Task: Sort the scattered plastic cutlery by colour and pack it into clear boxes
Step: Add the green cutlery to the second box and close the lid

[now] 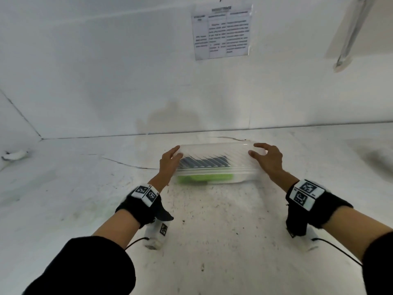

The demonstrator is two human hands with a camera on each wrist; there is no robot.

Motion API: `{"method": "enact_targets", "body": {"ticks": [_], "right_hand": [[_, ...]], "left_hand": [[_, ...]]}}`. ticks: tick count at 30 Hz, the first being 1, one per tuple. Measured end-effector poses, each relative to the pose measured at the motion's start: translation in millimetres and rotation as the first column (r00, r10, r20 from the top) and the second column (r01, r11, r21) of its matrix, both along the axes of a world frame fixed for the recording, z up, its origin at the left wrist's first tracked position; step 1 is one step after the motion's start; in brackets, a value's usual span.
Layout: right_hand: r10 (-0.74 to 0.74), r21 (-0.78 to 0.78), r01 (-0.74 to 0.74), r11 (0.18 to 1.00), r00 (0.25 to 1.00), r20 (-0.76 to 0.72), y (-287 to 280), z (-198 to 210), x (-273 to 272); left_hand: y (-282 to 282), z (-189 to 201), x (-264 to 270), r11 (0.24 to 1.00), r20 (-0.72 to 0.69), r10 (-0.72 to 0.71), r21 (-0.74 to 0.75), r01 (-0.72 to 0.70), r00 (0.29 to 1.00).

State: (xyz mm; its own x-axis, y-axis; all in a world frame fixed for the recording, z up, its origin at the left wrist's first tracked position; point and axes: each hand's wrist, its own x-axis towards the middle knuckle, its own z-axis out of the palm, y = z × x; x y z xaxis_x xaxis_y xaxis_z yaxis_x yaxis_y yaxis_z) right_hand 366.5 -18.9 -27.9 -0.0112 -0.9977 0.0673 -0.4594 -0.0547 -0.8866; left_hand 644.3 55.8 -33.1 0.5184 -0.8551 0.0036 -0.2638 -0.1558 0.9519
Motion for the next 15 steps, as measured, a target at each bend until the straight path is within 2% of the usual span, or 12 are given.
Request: {"method": "enact_targets", "body": {"ticks": [5, 10, 15], "right_hand": [[-0.041, -0.018, 0.042, 0.999, 0.999, 0.029, -27, 5, 15], [-0.033, -0.032, 0.034, 0.999, 0.999, 0.026, -68, 20, 34], [0.008, -0.005, -0.008, 1.0, 1.0, 0.03, -102, 13, 48]], "left_hand": [[-27, 0, 10, 1.0, -0.012, 0.002, -0.006, -0.002, 1.0], [-67, 13, 30, 1.0, 0.018, -0.001, -0.003, 0.001, 1.0], [-107, 10, 45, 0.998, 0.023, 0.025, -0.051, -0.024, 0.999]]}}
